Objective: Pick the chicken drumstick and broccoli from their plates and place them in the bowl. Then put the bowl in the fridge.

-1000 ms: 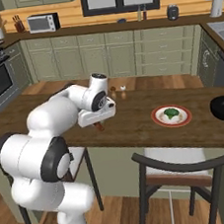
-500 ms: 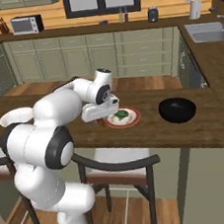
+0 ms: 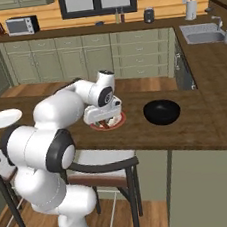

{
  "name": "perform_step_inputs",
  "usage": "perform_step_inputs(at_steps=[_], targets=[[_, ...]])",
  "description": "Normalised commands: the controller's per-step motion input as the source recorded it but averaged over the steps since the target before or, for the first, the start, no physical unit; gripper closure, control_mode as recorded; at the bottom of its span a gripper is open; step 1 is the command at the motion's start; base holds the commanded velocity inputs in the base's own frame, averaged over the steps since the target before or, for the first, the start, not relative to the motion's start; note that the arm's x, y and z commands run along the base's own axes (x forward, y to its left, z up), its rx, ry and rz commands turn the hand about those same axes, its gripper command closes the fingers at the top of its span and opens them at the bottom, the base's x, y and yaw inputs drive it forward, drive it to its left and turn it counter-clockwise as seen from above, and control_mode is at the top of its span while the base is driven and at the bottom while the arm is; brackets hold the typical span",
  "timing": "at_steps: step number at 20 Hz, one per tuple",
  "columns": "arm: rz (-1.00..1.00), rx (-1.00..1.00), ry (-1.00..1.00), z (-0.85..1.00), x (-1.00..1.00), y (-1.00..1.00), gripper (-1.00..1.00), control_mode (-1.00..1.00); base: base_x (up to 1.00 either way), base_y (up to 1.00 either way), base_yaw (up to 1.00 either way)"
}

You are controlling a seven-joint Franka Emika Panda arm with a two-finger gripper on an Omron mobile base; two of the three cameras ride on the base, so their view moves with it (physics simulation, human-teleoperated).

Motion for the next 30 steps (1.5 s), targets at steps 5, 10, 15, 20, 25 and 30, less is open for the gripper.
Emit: perform_step_inputs(at_steps=[5,10,15,20,25,30], targets=[[-0.03,0.0,0.01,0.0,0.52,-0.51,1.0,-1.0,0.1,-0.06,-0.01],[-0.2,0.0,0.02,0.18,0.99,-0.86,1.0,-1.0,0.0,0.0,0.0],[-0.26,0.0,0.04,0.49,0.97,-0.87,1.0,-1.0,0.0,0.0,0.0],[-0.25,0.0,0.11,0.14,0.88,-0.95,1.0,-1.0,0.0,0.0,0.0],[-0.19,-0.06,0.0,-0.59,0.18,-0.49,1.0,-1.0,0.0,0.0,0.0],[-0.17,-0.05,-0.05,-0.45,0.14,-0.11,1.0,-1.0,0.0,0.0,0.0]])
